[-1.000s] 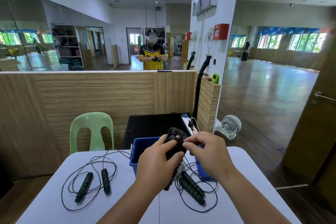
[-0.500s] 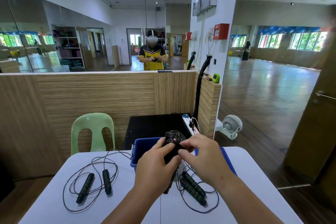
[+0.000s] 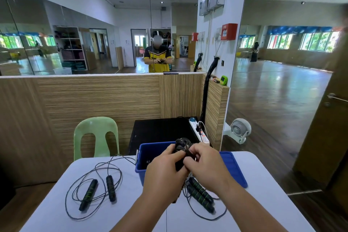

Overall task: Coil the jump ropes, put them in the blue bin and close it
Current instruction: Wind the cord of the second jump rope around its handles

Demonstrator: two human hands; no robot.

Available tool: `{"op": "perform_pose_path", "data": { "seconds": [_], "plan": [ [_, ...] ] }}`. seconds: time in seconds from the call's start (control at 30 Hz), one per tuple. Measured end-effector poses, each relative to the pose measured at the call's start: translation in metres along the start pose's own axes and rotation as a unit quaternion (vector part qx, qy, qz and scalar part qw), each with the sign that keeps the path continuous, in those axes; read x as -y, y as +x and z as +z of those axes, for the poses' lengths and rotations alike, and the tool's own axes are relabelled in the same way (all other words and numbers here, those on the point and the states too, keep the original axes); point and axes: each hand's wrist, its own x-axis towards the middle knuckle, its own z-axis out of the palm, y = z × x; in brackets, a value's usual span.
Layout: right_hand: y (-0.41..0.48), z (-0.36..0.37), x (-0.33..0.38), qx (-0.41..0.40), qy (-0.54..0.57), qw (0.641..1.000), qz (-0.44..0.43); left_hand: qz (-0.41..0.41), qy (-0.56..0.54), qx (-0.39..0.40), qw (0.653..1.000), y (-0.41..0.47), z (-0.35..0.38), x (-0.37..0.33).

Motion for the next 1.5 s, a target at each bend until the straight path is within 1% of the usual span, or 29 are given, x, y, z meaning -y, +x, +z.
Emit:
{"op": "perform_pose_path", "data": {
  "seconds": [0.1,0.13,0.2,0.23,0.3,0.37,0.4,0.5,0.53,0.6,0.67,0.73,0.77,0.83,1.0,1.07,1.13,1.17,1.23,1.4,1.5],
  "plan": [
    [0.005,-0.005,-0.001,0.011,0.009,1.000,-0.008,0.002,-0.005,0.001,1.000,0.002,-0.001,-0.002],
    [0.006,-0.007,-0.001,0.003,0.002,1.000,-0.023,0.002,-0.011,-0.001,1.000,0.004,-0.002,-0.002],
    [0.006,-0.011,-0.002,-0.026,-0.042,0.995,-0.085,-0.003,-0.028,-0.005,1.000,0.007,-0.003,0.000],
    [0.006,-0.012,-0.004,-0.044,-0.079,0.988,-0.128,-0.007,-0.036,-0.007,0.999,0.007,-0.004,-0.001],
    [0.006,-0.013,-0.010,-0.073,-0.178,0.960,-0.203,-0.021,-0.052,-0.010,0.998,0.008,-0.004,0.001],
    [0.004,-0.011,-0.017,-0.096,-0.237,0.936,-0.244,-0.030,-0.085,-0.006,0.996,0.006,-0.002,0.000],
    [0.003,-0.010,-0.019,-0.109,-0.239,0.931,-0.253,-0.034,-0.107,-0.004,0.994,0.005,-0.002,0.000],
    [-0.003,-0.010,-0.023,-0.140,-0.202,0.933,-0.262,-0.053,-0.157,-0.007,0.986,0.005,-0.003,-0.001],
    [-0.006,-0.011,-0.023,-0.144,-0.187,0.937,-0.257,-0.059,-0.168,-0.004,0.984,0.004,-0.005,-0.003],
    [-0.012,-0.010,-0.021,-0.137,-0.130,0.957,-0.222,-0.069,-0.196,-0.005,0.978,0.005,-0.007,-0.002],
    [-0.021,-0.003,-0.017,-0.124,-0.037,0.980,-0.153,-0.082,-0.224,-0.017,0.971,0.005,-0.005,0.000],
    [-0.027,0.003,-0.012,-0.124,0.062,0.988,-0.071,-0.096,-0.244,-0.025,0.965,0.003,-0.003,-0.002],
    [-0.030,0.004,-0.010,-0.125,0.106,0.986,-0.035,-0.103,-0.257,-0.028,0.960,0.001,-0.002,-0.003],
    [-0.033,0.004,-0.007,-0.125,0.160,0.979,0.002,-0.114,-0.288,-0.031,0.950,-0.001,-0.001,-0.005],
    [-0.030,-0.010,0.004,-0.104,0.227,0.968,0.009,-0.128,-0.369,-0.019,0.921,0.000,-0.005,-0.009],
    [-0.027,-0.015,0.005,-0.096,0.256,0.962,0.024,-0.137,-0.400,-0.008,0.906,0.000,-0.008,-0.012],
    [-0.024,-0.018,0.005,-0.091,0.285,0.953,0.046,-0.124,-0.427,0.007,0.896,0.001,-0.011,-0.014],
    [-0.023,-0.018,0.004,-0.091,0.306,0.946,0.055,-0.113,-0.435,0.018,0.893,0.001,-0.012,-0.014],
    [-0.022,-0.018,0.004,-0.093,0.373,0.920,0.078,-0.099,-0.447,0.032,0.889,0.001,-0.013,-0.016],
    [-0.017,-0.015,0.011,-0.085,0.532,0.828,0.156,-0.123,-0.500,0.009,0.857,0.002,-0.013,-0.021],
    [-0.015,-0.016,0.016,-0.097,0.594,0.776,0.188,-0.132,-0.513,-0.011,0.848,0.004,-0.011,-0.023]
  ]
}}
